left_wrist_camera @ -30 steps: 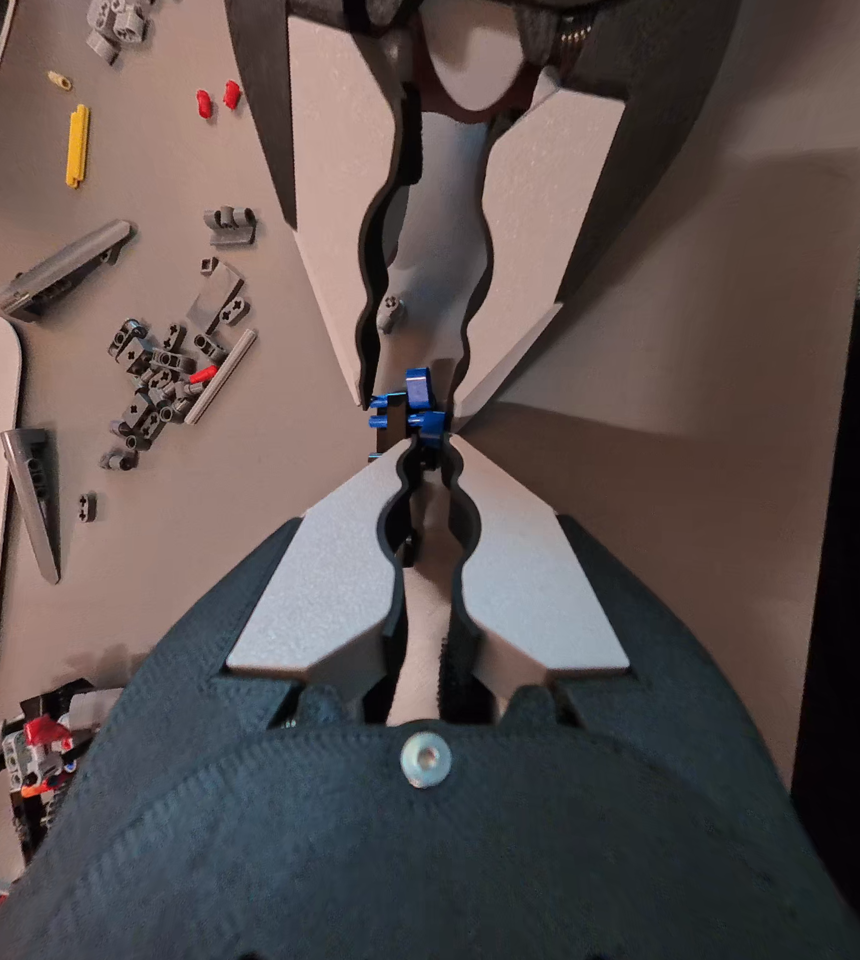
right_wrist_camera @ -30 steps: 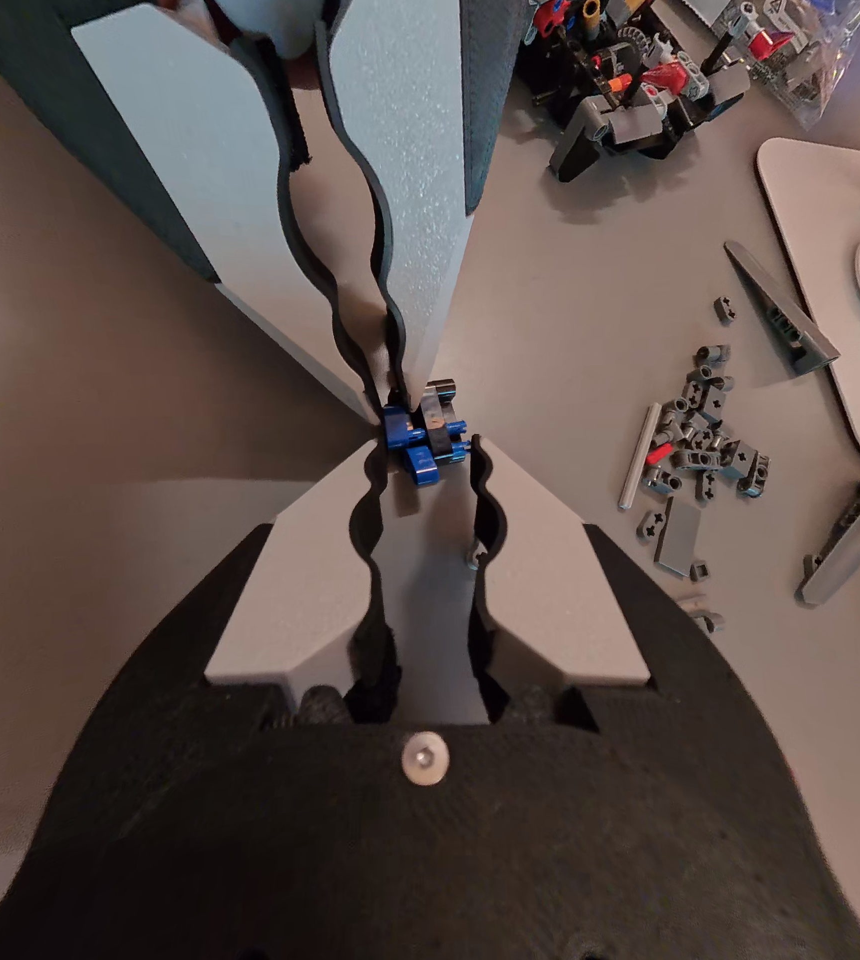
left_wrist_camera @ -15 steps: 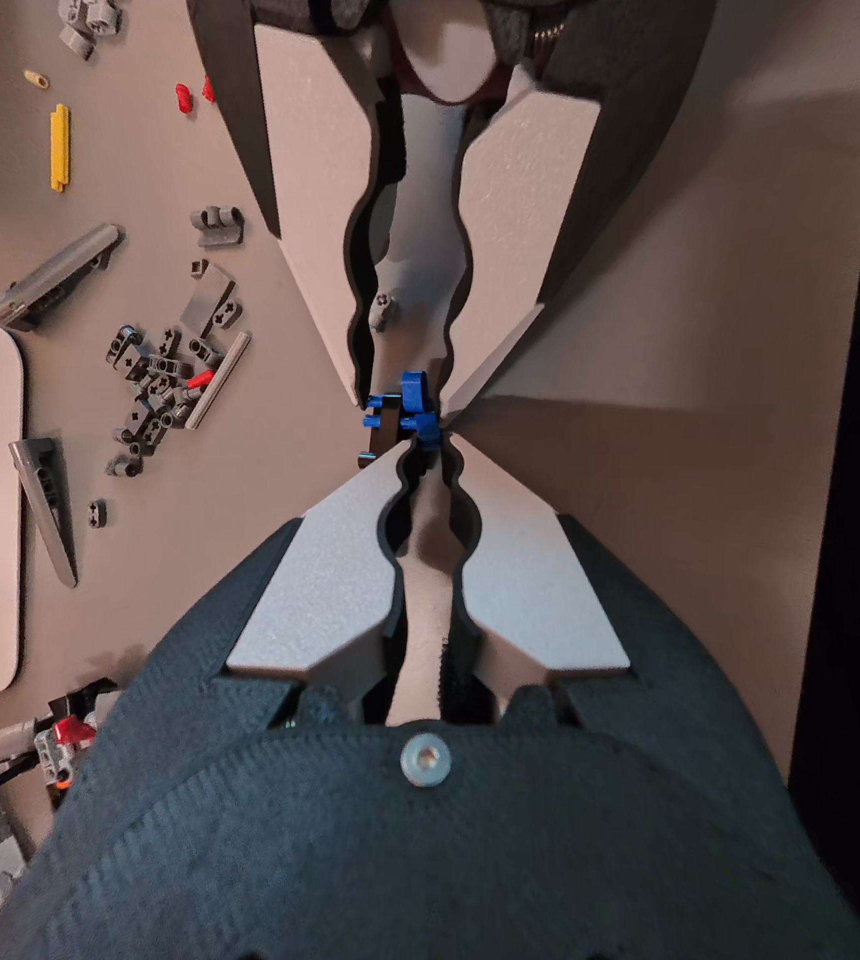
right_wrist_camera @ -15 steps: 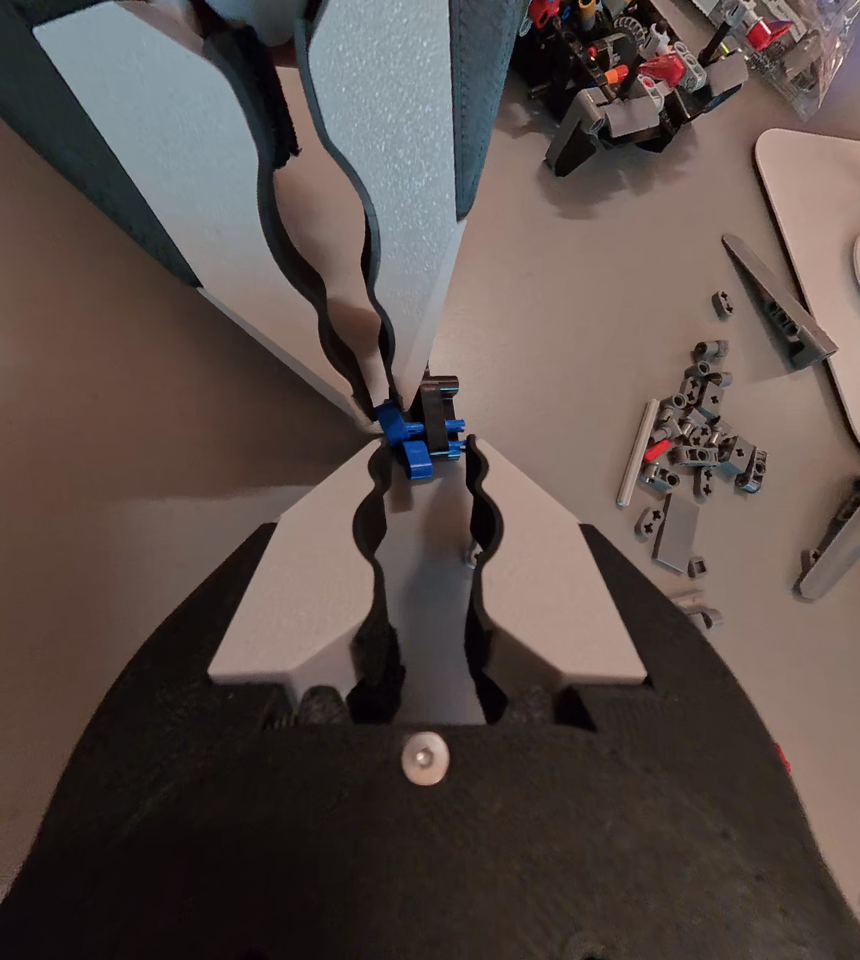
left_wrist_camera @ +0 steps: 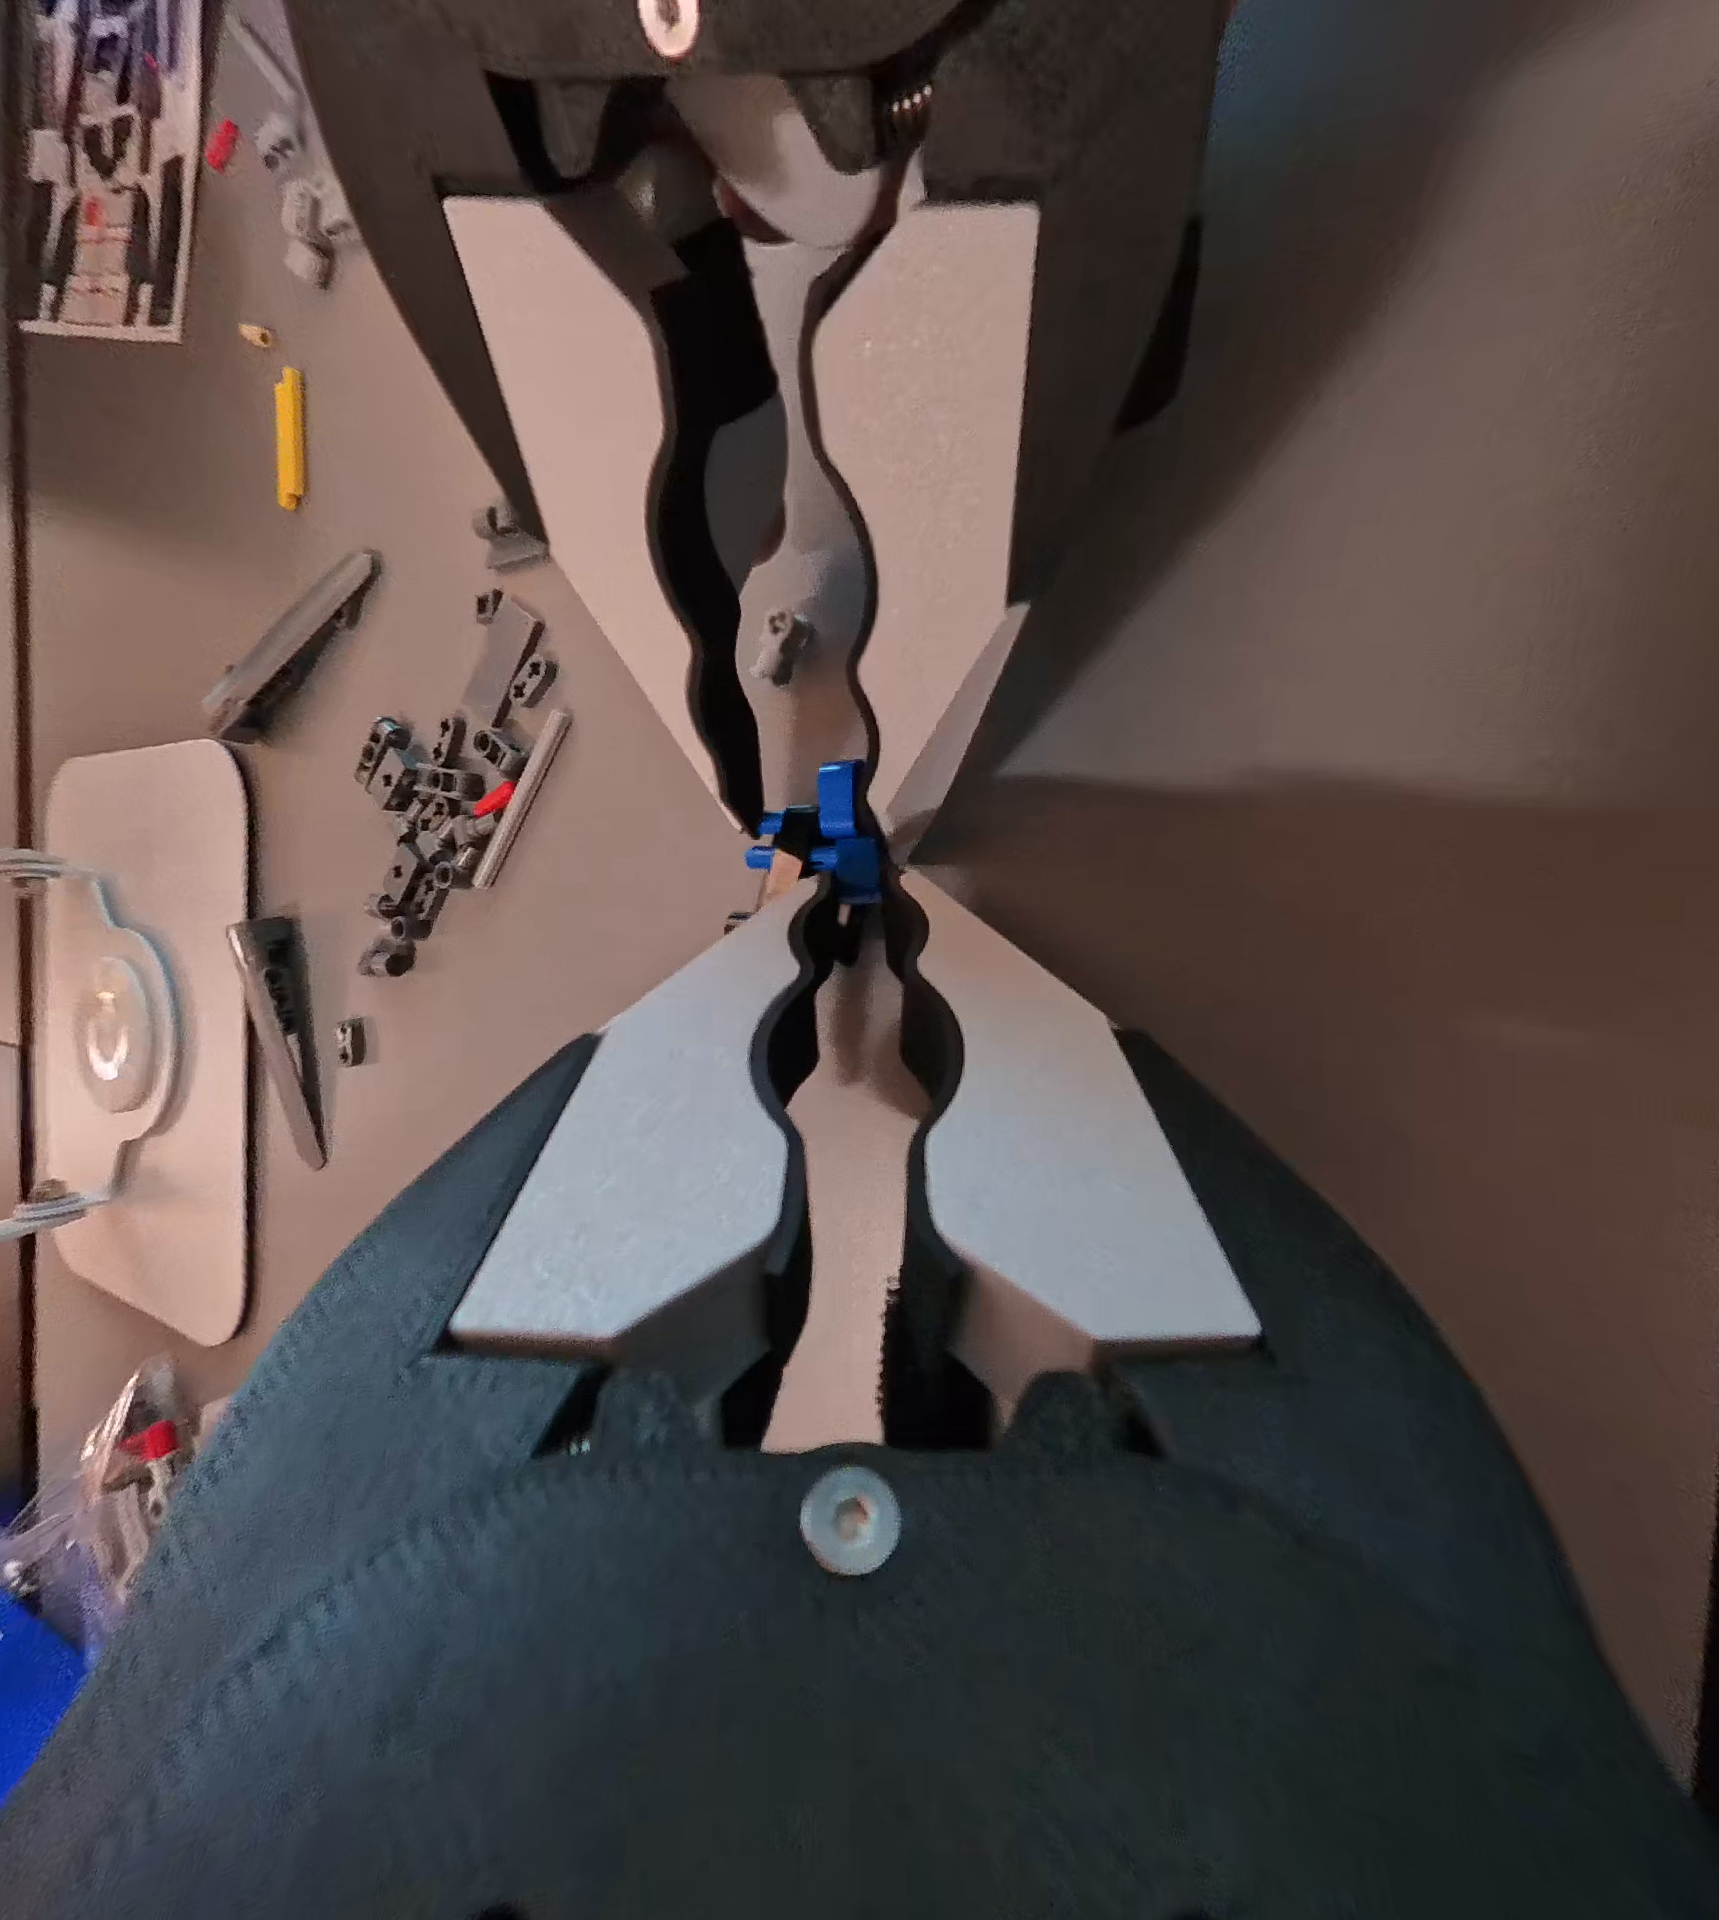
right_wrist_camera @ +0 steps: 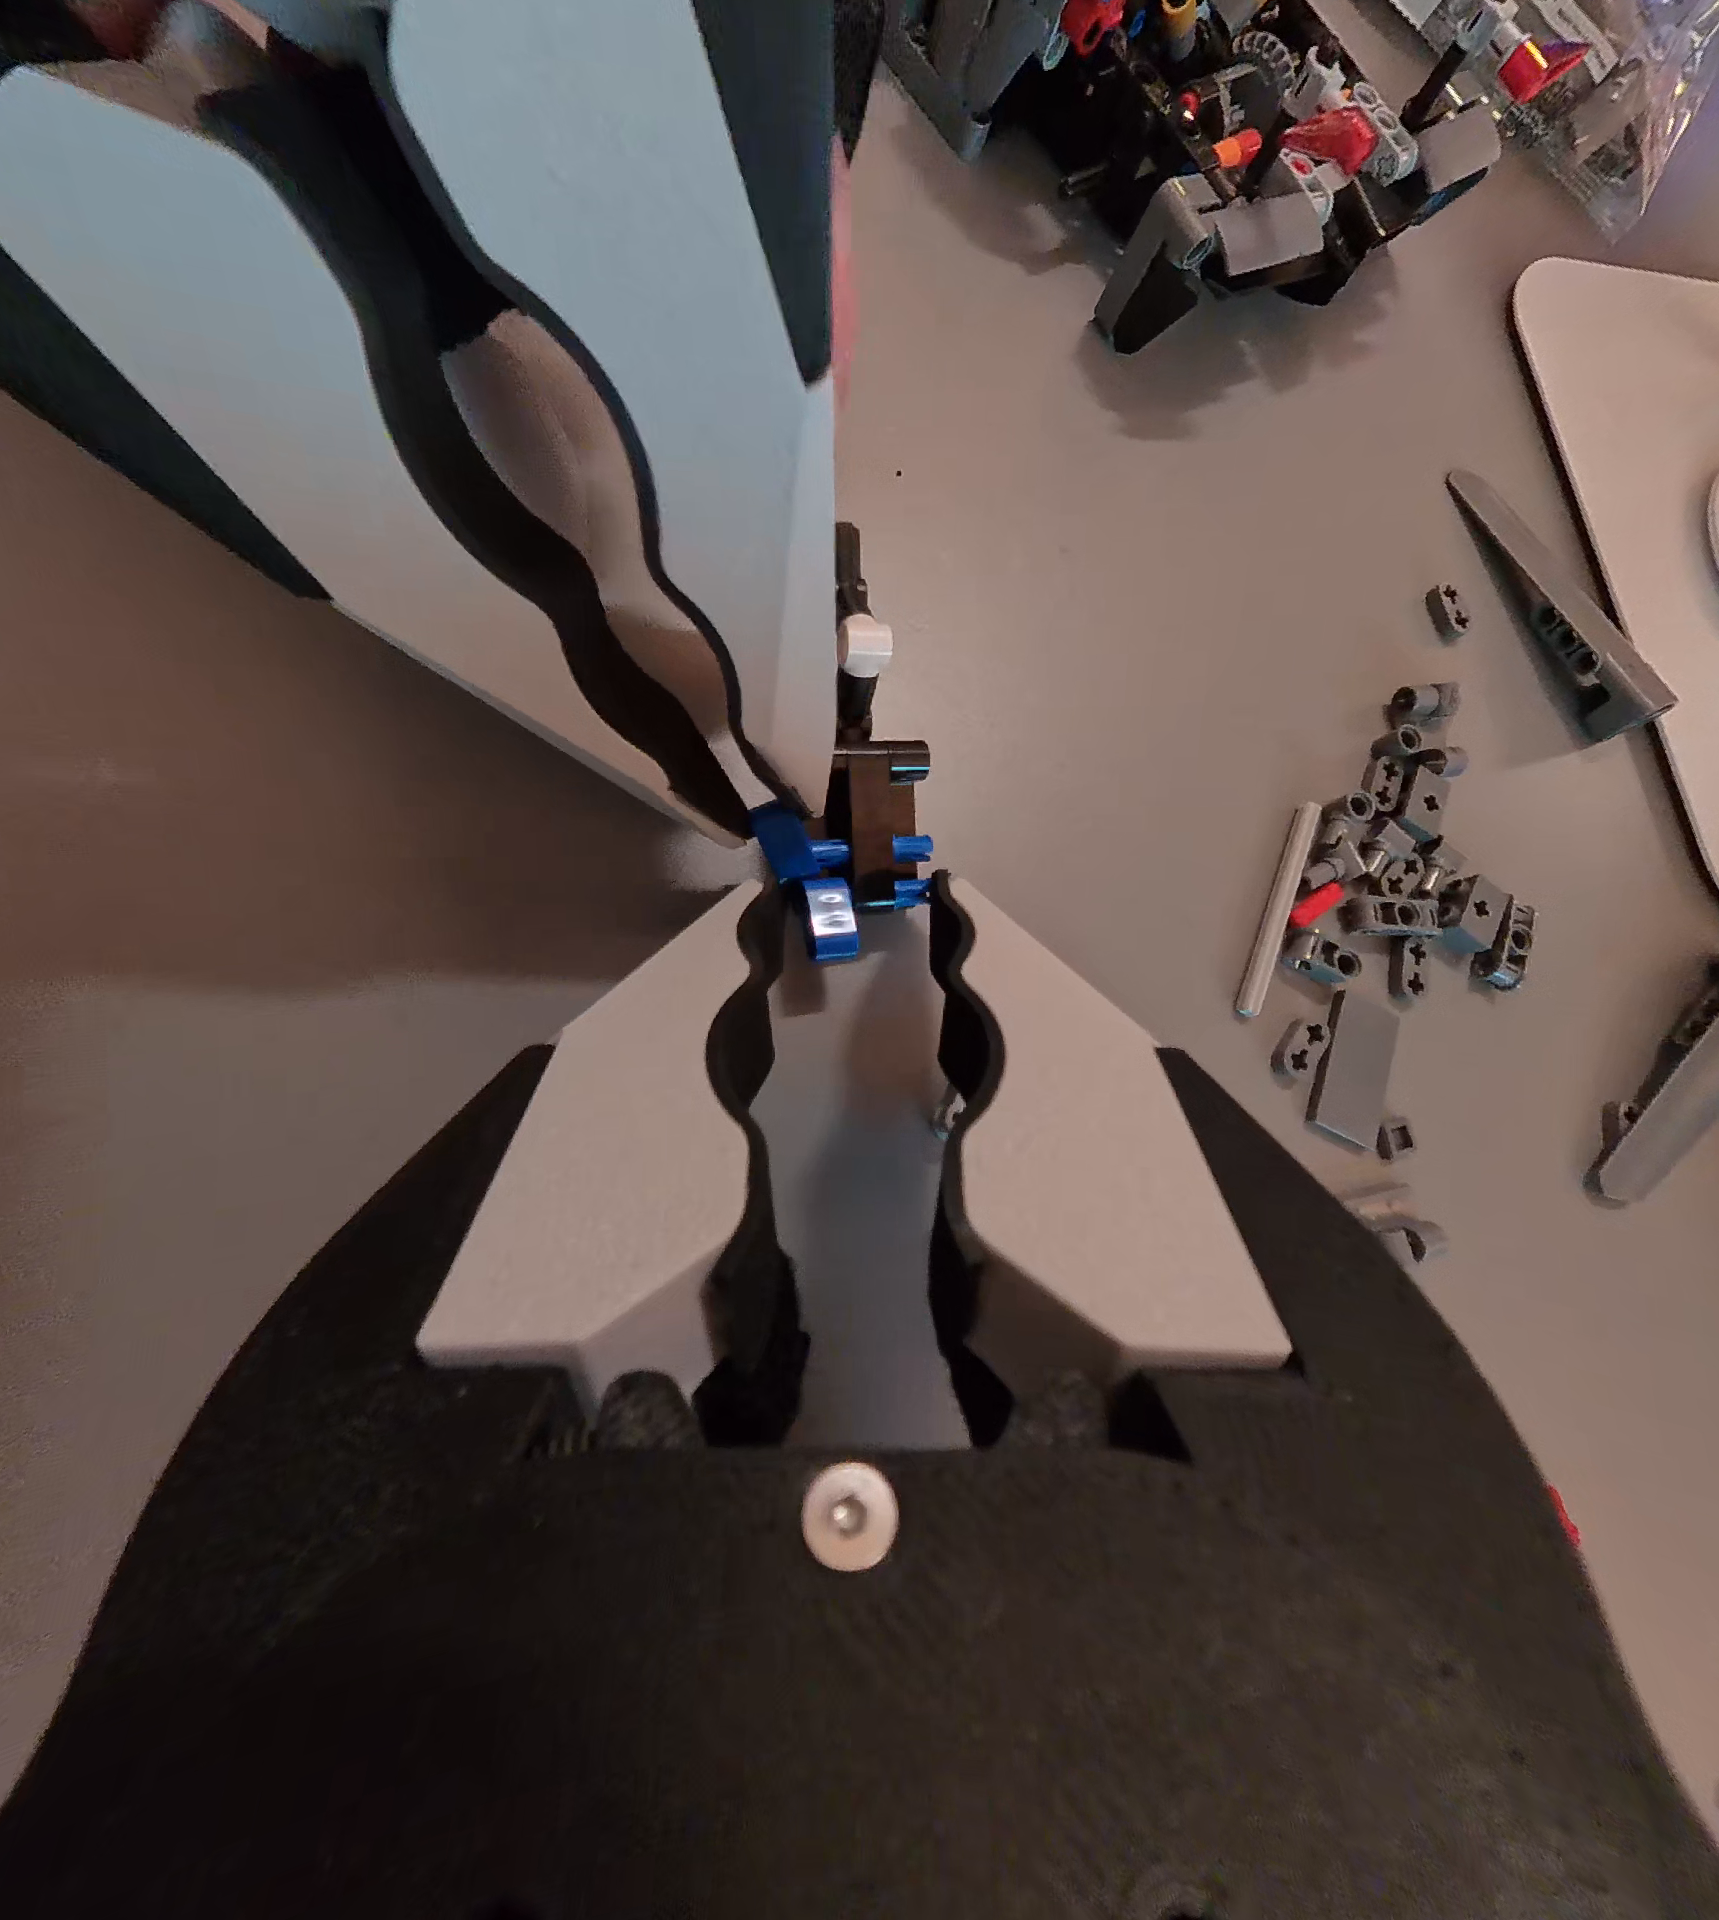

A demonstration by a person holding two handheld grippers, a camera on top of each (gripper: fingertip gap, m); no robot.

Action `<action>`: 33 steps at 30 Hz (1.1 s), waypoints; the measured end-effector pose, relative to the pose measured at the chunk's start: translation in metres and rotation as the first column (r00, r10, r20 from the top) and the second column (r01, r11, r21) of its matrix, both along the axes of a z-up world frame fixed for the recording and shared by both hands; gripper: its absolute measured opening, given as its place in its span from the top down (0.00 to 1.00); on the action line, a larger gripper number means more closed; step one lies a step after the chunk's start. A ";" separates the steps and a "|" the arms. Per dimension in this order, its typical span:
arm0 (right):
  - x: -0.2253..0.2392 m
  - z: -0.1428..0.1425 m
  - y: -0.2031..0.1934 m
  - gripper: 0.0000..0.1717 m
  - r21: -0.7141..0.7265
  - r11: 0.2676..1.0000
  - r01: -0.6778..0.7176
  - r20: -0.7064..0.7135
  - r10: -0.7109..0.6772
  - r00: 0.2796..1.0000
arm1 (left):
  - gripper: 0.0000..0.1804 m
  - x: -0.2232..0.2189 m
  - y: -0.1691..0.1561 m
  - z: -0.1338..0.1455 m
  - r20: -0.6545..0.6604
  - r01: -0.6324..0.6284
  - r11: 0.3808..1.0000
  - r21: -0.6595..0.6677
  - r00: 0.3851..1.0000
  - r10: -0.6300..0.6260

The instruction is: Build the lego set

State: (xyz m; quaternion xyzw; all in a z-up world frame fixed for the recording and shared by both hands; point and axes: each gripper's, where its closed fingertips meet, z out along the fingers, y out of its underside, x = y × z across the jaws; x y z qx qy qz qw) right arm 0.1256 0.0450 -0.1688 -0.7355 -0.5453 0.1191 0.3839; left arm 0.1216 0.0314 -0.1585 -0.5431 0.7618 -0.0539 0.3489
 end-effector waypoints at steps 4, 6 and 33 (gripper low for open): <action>-0.001 0.000 0.000 0.85 0.003 1.000 0.001 0.002 -0.001 1.000 | 0.95 -0.001 0.001 0.003 0.041 -0.005 0.997 0.073 0.999 0.002; -0.001 0.000 0.000 0.85 0.003 1.000 0.003 0.001 -0.003 1.000 | 0.95 -0.001 0.000 0.005 0.049 -0.004 0.996 0.090 0.999 0.000; -0.004 0.001 0.000 0.85 -0.021 1.000 0.006 -0.016 -0.006 1.000 | 0.87 -0.002 0.008 -0.010 -0.136 0.018 0.977 -0.215 0.990 -0.048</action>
